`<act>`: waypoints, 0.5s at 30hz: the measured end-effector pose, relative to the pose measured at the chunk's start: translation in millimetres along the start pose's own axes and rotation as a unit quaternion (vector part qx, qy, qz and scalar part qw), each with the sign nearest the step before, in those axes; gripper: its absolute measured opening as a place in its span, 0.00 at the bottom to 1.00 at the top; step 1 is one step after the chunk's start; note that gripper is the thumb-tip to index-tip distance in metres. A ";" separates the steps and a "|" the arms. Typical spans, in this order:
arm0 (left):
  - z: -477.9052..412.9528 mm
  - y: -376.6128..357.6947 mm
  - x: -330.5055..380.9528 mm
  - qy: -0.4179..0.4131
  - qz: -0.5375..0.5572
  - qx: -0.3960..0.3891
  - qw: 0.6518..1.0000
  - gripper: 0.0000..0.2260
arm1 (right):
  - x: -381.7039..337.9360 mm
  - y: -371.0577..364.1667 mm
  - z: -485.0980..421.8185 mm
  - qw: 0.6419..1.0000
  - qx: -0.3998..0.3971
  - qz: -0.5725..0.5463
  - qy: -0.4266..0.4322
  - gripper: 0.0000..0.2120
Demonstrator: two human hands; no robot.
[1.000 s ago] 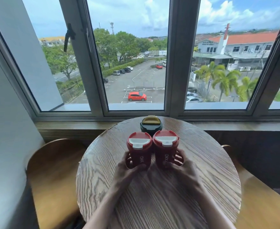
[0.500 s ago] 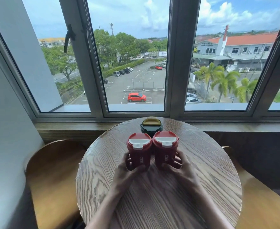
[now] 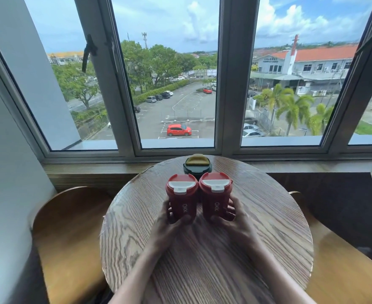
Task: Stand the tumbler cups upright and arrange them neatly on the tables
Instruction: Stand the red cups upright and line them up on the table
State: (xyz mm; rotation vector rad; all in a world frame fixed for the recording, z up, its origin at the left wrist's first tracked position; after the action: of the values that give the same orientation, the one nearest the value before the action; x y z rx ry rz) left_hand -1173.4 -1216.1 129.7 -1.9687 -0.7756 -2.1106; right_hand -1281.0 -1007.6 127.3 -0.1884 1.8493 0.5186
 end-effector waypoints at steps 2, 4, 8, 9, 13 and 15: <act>0.8 -0.2 0.7 0.000 -0.021 0.000 1.000 0.34 | 0.5 0.7 -0.7 1.000 -0.006 -0.001 -0.008 0.40; 2.6 0.1 2.4 -0.008 -0.039 0.000 0.999 0.33 | -2.6 1.3 -0.8 1.000 -0.013 0.002 -0.013 0.38; 4.3 1.0 1.9 -0.004 -0.073 0.014 0.997 0.32 | -8.9 2.2 0.3 0.999 -0.031 0.024 -0.027 0.35; 5.1 0.7 3.0 -0.004 -0.087 0.020 0.996 0.30 | -9.3 2.3 0.4 0.998 -0.035 0.033 -0.033 0.34; 6.4 -0.3 10.6 0.003 -0.106 0.032 0.994 0.29 | -14.8 2.8 3.2 0.997 -0.039 0.041 -0.044 0.33; 16.5 4.1 16.3 -0.004 -0.096 0.028 0.995 0.36 | -19.0 3.1 9.3 0.997 -0.047 0.039 -0.042 0.35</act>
State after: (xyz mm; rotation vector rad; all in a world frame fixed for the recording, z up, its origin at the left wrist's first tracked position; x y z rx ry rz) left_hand -1159.0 -1208.2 146.5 -1.9465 -1.0525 -2.1577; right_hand -1267.8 -1003.1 143.4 -0.1557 1.7575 0.6595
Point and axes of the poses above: each hand's wrist, its own z-axis away from the middle knuckle, its own y-axis out of the back of the hand, x = y × z, the point moved 1 cm from there along -z, towards the middle knuckle, and after that the axes turned 7 degrees about y, right-handed, at the moved point
